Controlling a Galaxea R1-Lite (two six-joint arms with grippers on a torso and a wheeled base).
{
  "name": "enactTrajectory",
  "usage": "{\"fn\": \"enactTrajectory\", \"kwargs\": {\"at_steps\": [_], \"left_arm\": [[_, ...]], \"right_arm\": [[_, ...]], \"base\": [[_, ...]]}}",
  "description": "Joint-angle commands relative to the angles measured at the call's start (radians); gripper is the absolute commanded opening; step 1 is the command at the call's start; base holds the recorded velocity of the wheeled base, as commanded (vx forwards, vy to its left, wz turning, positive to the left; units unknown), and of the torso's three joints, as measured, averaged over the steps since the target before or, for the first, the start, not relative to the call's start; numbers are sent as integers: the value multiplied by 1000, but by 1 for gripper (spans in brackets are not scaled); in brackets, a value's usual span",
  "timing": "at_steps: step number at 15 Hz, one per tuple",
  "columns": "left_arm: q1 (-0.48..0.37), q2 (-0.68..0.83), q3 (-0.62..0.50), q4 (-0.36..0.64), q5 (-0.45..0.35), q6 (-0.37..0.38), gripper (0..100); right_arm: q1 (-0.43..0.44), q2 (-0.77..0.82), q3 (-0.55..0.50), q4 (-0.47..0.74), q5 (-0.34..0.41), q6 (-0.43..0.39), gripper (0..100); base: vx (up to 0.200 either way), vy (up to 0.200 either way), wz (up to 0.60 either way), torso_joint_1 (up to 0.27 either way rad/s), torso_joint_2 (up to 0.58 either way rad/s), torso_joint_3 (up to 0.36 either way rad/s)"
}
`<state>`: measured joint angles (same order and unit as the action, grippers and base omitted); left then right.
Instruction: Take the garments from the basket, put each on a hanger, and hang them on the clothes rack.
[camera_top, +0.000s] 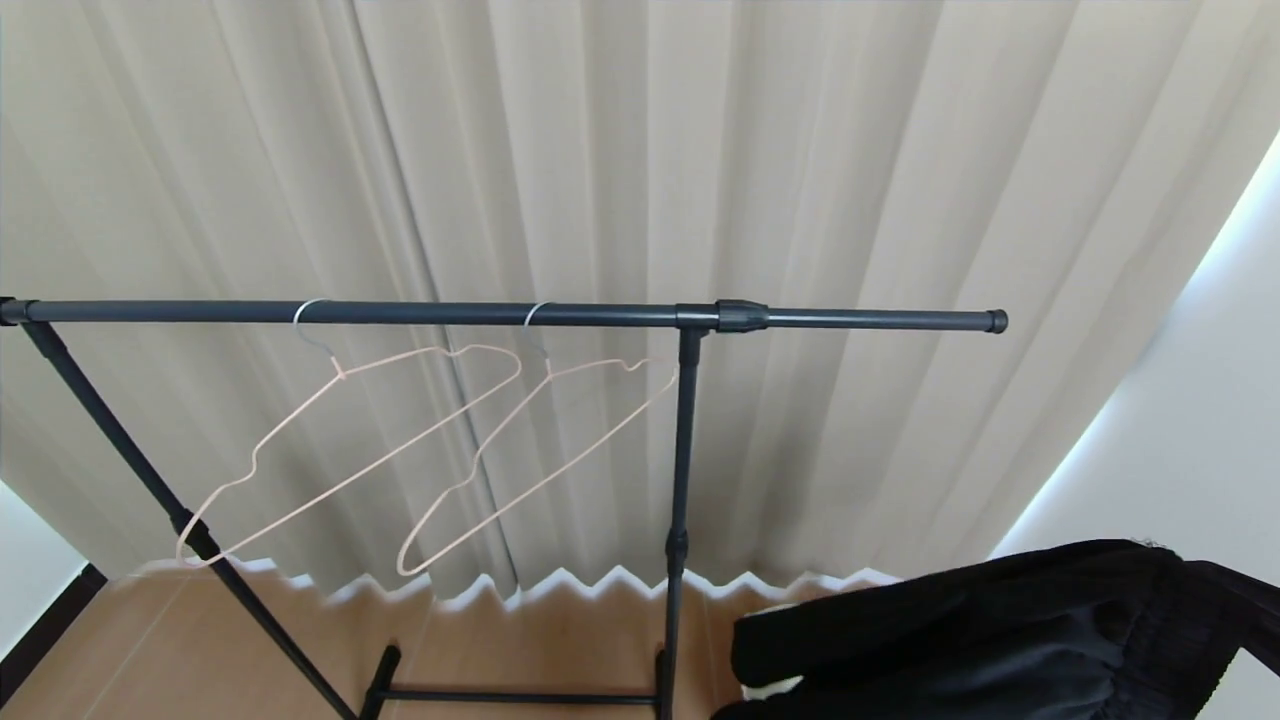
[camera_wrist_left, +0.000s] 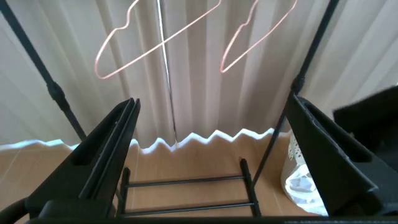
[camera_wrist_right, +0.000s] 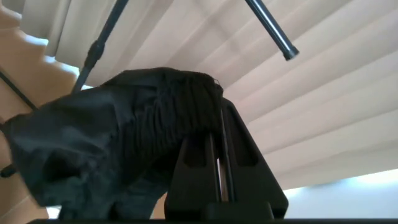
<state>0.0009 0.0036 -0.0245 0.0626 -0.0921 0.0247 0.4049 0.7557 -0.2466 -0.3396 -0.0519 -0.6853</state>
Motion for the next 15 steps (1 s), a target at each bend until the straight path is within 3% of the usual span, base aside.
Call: {"fn": "enactTrajectory", "kwargs": {"at_steps": [1, 15], "left_arm": [[1, -1, 0, 0, 0, 0, 100], [1, -1, 0, 0, 0, 0, 100]], "right_arm": [[0, 2, 1, 1, 0, 0, 0], [0, 2, 4, 1, 0, 0, 0]], "base": [[0, 200, 0, 12, 2, 2], [0, 200, 0, 3, 2, 3]]}}
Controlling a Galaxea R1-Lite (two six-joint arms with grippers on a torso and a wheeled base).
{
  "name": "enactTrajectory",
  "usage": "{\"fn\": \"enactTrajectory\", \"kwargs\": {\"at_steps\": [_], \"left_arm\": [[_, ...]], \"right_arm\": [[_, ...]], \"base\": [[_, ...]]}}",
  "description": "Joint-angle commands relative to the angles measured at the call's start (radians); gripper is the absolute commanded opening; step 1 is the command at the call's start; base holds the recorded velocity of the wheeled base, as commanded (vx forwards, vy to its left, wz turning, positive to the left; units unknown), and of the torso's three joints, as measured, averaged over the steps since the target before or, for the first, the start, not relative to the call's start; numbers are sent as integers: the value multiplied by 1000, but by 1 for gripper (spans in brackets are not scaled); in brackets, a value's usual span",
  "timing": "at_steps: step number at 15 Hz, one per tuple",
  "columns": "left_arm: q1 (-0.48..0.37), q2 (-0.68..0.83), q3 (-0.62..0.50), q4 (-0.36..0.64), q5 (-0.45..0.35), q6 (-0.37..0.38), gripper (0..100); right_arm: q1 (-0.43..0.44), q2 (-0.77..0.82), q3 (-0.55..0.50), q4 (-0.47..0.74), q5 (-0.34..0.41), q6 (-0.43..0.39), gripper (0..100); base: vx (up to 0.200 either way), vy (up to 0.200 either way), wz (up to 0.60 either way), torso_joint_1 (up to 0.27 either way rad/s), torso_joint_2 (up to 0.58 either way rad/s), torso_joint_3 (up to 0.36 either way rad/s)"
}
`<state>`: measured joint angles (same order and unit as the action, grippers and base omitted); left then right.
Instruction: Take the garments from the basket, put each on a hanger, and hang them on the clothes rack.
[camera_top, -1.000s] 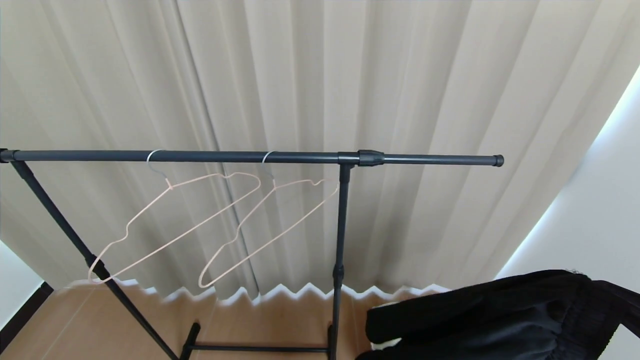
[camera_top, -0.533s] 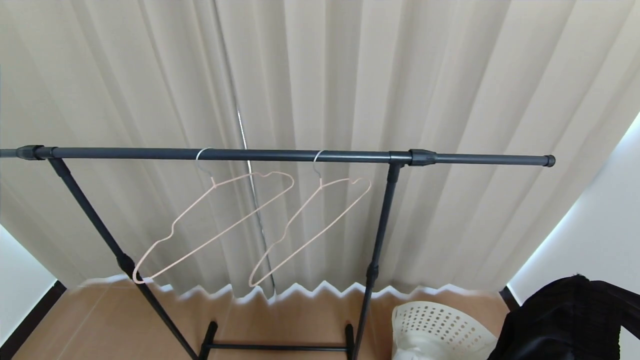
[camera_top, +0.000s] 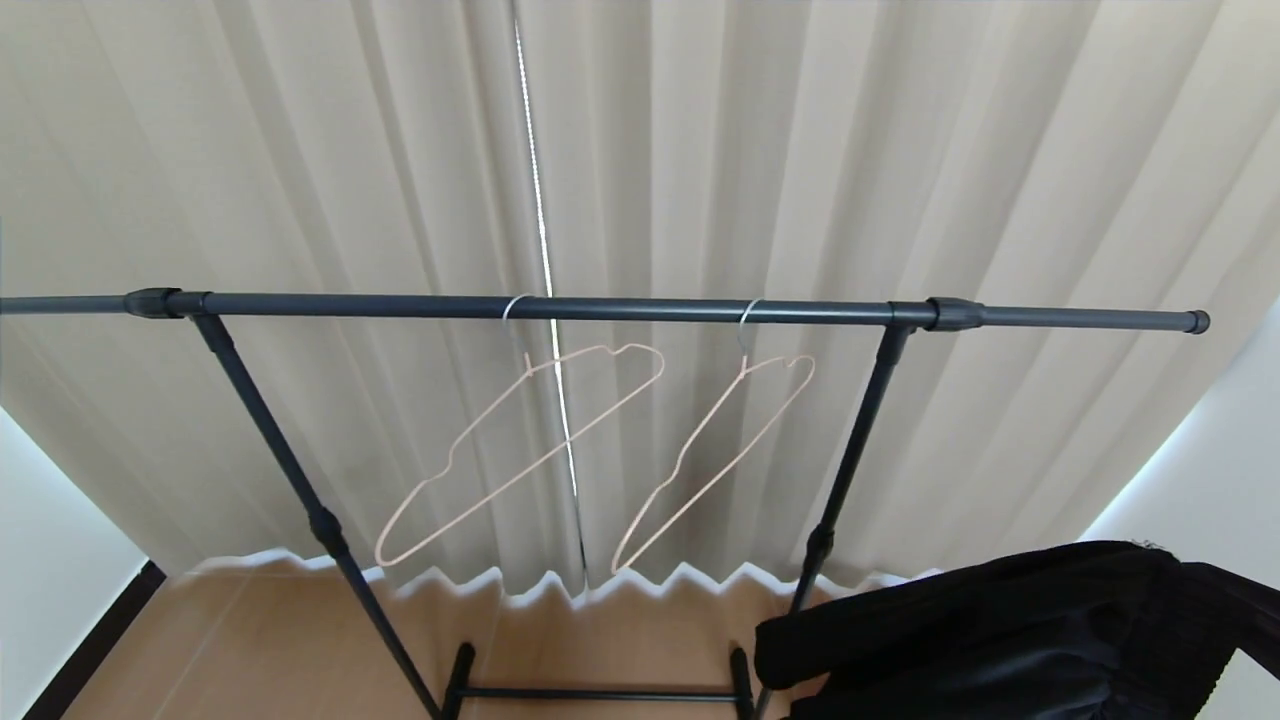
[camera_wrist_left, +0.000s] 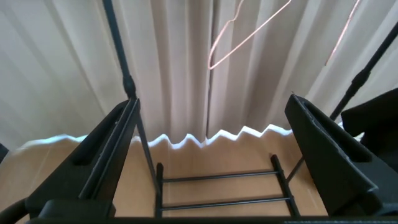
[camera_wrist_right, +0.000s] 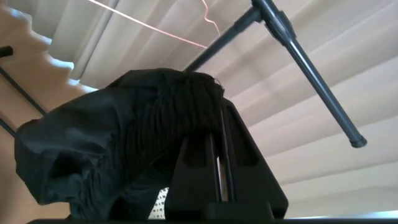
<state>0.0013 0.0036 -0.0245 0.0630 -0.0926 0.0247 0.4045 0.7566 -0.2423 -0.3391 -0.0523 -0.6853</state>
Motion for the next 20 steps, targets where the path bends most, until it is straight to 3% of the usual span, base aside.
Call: {"fn": "enactTrajectory", "kwargs": {"at_steps": [1, 5, 10, 12, 20], "left_arm": [[0, -1, 0, 0, -1, 0, 100], [0, -1, 0, 0, 1, -2, 100], [0, -1, 0, -2, 1, -2, 100], [0, 1, 0, 0, 1, -2, 100], [0, -1, 0, 0, 1, 0, 100]], "right_arm": [[1, 1, -2, 0, 0, -2, 0], [1, 0, 0, 0, 2, 0, 0], [1, 4, 5, 5, 3, 0, 0], [4, -6, -6, 77, 5, 0, 0], [11, -26, 5, 83, 3, -2, 0]], "base": [[0, 200, 0, 2, 2, -2], [0, 200, 0, 2, 0, 6], [0, 0, 0, 0, 0, 0], [0, 0, 0, 0, 0, 0], [0, 0, -75, 1, 0, 0]]}}
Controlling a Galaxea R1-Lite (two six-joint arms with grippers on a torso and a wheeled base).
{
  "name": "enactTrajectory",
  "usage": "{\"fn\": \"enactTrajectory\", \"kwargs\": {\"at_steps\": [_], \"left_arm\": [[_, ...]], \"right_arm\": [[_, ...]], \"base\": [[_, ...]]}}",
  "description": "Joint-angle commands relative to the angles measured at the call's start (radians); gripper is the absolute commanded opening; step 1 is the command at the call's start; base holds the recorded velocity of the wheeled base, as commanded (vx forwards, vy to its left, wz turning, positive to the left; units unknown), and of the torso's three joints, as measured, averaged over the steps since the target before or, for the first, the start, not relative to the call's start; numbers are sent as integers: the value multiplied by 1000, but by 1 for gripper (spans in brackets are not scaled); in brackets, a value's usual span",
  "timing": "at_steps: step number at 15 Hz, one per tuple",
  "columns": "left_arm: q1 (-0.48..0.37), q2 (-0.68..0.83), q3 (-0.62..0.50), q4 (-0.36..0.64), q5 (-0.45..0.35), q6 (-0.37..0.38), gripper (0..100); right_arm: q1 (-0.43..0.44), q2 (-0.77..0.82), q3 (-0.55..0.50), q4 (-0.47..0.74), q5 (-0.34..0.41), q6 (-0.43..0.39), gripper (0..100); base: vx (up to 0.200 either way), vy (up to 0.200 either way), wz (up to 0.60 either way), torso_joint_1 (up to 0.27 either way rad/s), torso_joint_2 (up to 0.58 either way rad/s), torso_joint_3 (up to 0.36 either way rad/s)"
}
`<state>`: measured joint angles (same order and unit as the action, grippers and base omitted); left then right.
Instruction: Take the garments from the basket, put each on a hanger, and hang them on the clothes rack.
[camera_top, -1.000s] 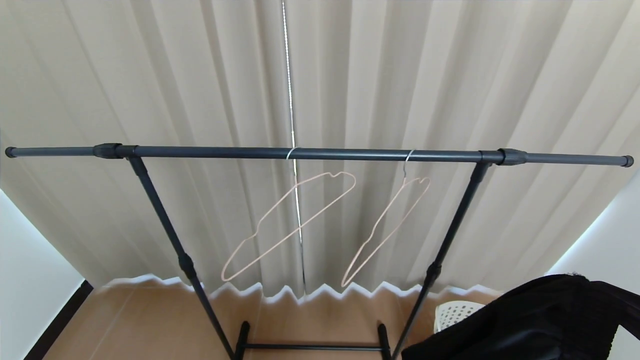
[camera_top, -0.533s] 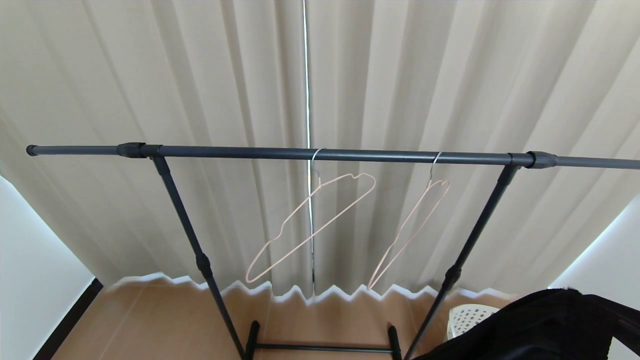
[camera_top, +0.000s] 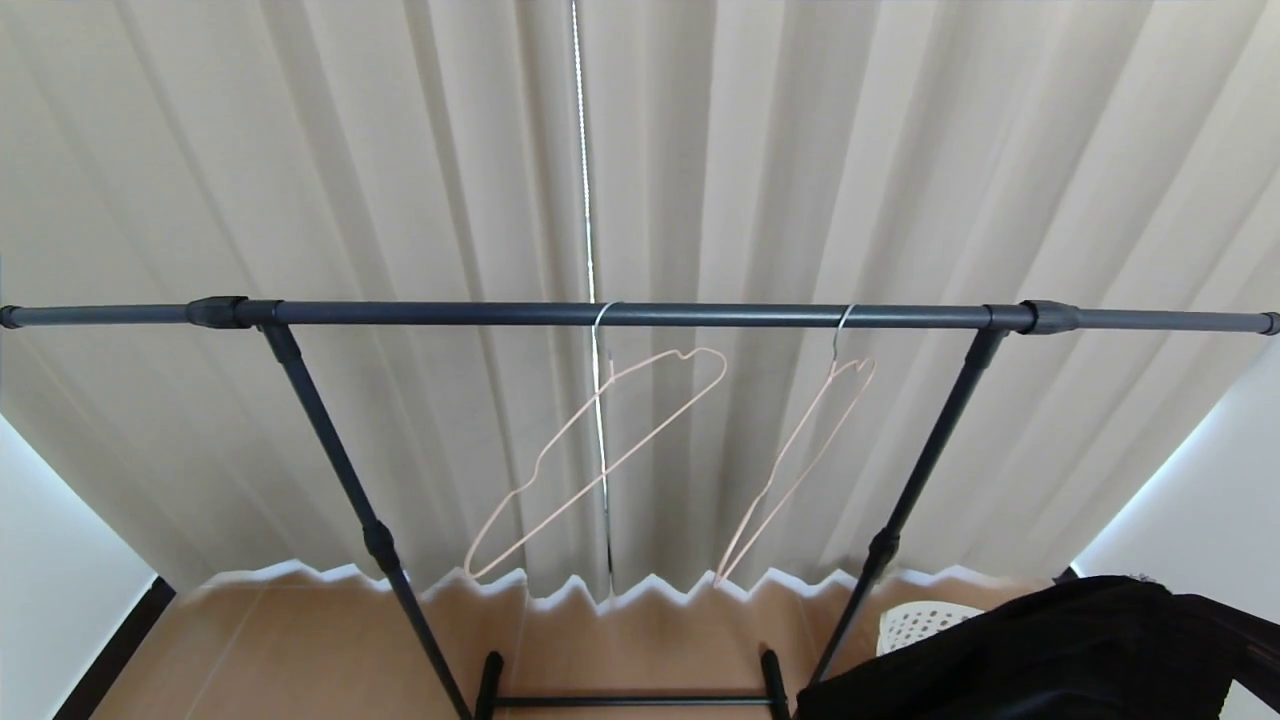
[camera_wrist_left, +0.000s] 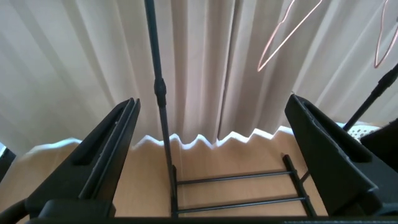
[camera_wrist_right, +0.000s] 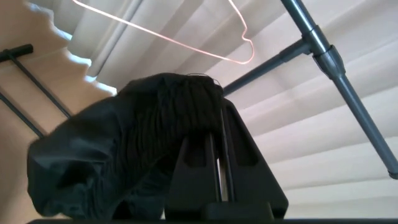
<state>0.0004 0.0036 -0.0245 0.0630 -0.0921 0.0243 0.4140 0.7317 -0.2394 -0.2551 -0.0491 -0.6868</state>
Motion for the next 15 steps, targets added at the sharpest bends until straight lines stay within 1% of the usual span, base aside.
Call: {"fn": "enactTrajectory", "kwargs": {"at_steps": [1, 3, 5, 6, 7, 9, 10, 11, 12, 13, 14, 15], "left_arm": [[0, -1, 0, 0, 0, 0, 100], [0, -1, 1, -2, 6, 2, 100], [1, -1, 1, -2, 8, 2, 100], [1, -1, 1, -2, 8, 2, 100], [1, 1, 3, -2, 6, 19, 100], [0, 3, 1, 1, 6, 28, 100], [15, 35, 0, 3, 11, 25, 100], [18, 45, -5, 9, 6, 31, 100], [20, 75, -6, 18, 5, 42, 100], [21, 144, -8, 20, 8, 83, 100], [33, 168, -15, 26, 11, 118, 100], [56, 234, -43, 51, 0, 146, 100]], "right_arm": [[2, 2, 2, 0, 0, 0, 0], [2, 9, -8, -6, 0, 1, 0], [2, -23, -41, -13, -1, 1, 0], [2, -54, -46, -10, -8, 1, 0], [0, -97, -49, 0, -11, 0, 0], [0, -98, -67, -1, -9, 1, 0], [-3, -95, -78, -1, -11, 13, 0], [-14, -95, -78, 0, -14, 33, 0], [-27, -92, -83, 8, -14, 70, 0], [-27, -83, -89, 40, -14, 147, 0], [-18, -81, -89, 73, -11, 208, 0], [9, -54, -101, 88, -9, 273, 0]], "base": [[0, 0, 0, 0, 0, 0], [0, 0, 0, 0, 0, 0], [0, 0, 0, 0, 0, 0], [0, 0, 0, 0, 0, 0], [0, 0, 0, 0, 0, 0], [0, 0, 0, 0, 0, 0], [0, 0, 0, 0, 0, 0], [0, 0, 0, 0, 0, 0], [0, 0, 0, 0, 0, 0], [0, 0, 0, 0, 0, 0], [0, 0, 0, 0, 0, 0], [0, 0, 0, 0, 0, 0]]}}
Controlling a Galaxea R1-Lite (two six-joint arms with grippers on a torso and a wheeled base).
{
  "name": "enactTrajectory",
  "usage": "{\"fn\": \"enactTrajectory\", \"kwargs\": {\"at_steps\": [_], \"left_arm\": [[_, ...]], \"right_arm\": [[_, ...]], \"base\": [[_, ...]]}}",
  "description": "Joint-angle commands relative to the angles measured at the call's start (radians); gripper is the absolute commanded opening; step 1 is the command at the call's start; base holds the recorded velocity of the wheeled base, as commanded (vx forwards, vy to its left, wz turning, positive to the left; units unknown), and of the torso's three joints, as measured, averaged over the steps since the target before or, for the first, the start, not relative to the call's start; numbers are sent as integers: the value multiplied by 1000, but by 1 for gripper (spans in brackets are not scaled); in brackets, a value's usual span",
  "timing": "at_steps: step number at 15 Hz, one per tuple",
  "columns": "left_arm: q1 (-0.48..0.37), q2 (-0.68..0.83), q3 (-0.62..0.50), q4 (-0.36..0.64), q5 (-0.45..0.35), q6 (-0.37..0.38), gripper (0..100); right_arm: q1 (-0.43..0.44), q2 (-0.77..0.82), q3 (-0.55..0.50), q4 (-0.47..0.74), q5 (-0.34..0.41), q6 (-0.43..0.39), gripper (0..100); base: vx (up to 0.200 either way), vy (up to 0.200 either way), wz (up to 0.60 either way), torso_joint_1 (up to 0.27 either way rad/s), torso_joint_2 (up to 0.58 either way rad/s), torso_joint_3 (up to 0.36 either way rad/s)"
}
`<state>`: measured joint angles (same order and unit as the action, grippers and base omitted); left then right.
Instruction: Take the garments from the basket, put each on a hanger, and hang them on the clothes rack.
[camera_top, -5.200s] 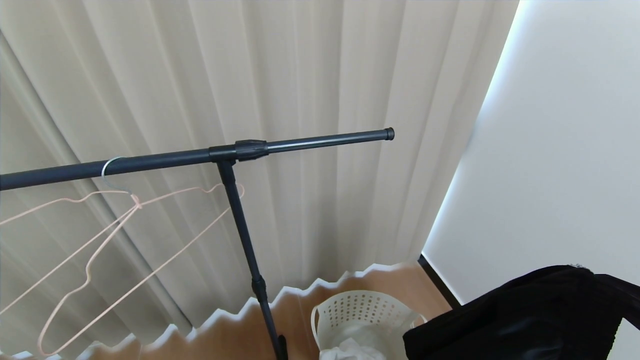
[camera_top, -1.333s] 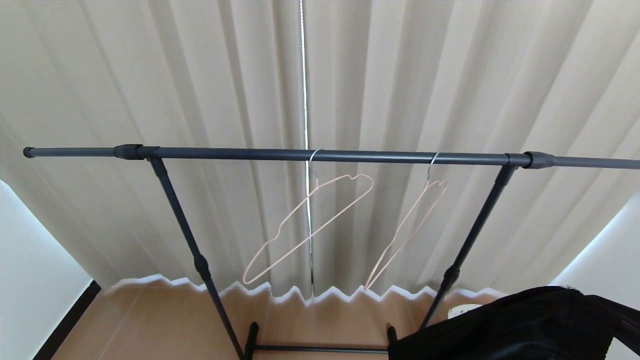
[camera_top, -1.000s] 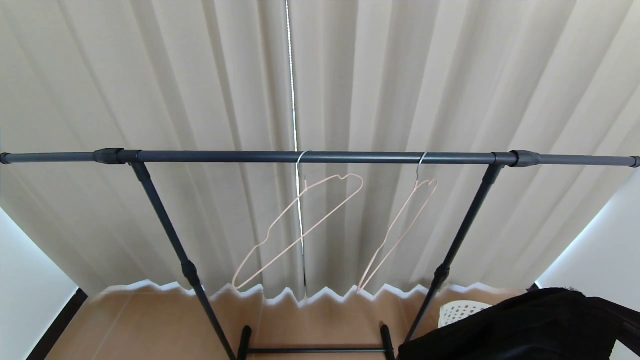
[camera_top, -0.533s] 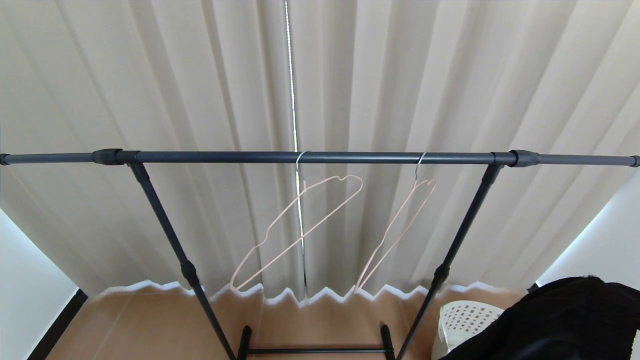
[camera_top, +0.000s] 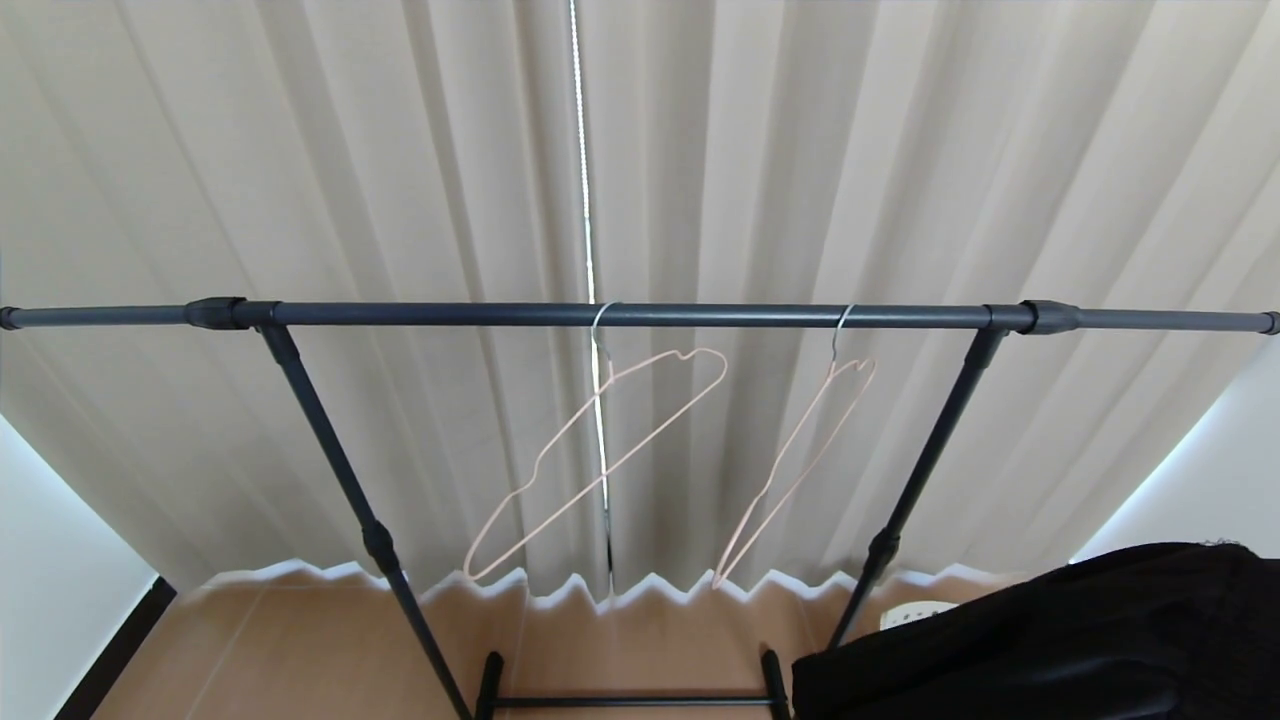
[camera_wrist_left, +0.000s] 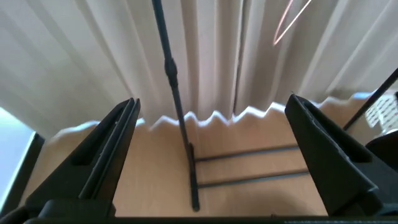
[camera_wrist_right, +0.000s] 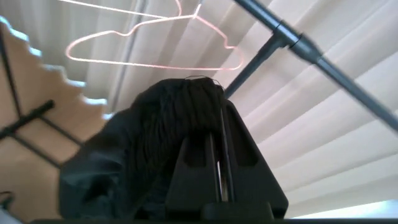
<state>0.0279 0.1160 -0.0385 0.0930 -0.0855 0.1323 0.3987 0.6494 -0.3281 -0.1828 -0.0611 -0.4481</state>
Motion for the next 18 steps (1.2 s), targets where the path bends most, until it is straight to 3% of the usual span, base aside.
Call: {"fn": "enactTrajectory", "kwargs": {"at_steps": [1, 4, 5, 8, 11, 12, 15, 17, 18], "left_arm": [[33, 212, -55, 33, -19, 69, 100], [1, 484, -195, 31, -163, 44, 100], [-63, 602, -250, 31, -183, 21, 100], [-298, 732, -331, 31, -177, -160, 100], [-439, 886, -435, 30, -114, -301, 100], [-488, 949, -474, 28, -86, -349, 100], [-599, 1119, -520, -58, 36, -413, 100], [-634, 1193, -526, -145, 73, -433, 100], [-674, 1232, -534, -197, 87, -450, 100]], "right_arm": [[61, 92, -34, 17, 0, 118, 0], [186, 345, -183, 20, 0, 396, 0], [235, 483, -261, 9, -3, 494, 0], [264, 633, -376, -11, -5, 513, 0], [321, 742, -494, -24, -31, 554, 0], [348, 799, -549, -24, -71, 577, 0], [384, 946, -638, -83, -135, 660, 0], [402, 1013, -678, -113, -183, 663, 0], [427, 1066, -718, -133, -256, 663, 0]], "base": [[0, 0, 0, 0, 0, 0], [0, 0, 0, 0, 0, 0], [0, 0, 0, 0, 0, 0], [0, 0, 0, 0, 0, 0], [0, 0, 0, 0, 0, 0], [0, 0, 0, 0, 0, 0], [0, 0, 0, 0, 0, 0], [0, 0, 0, 0, 0, 0], [0, 0, 0, 0, 0, 0]]}}
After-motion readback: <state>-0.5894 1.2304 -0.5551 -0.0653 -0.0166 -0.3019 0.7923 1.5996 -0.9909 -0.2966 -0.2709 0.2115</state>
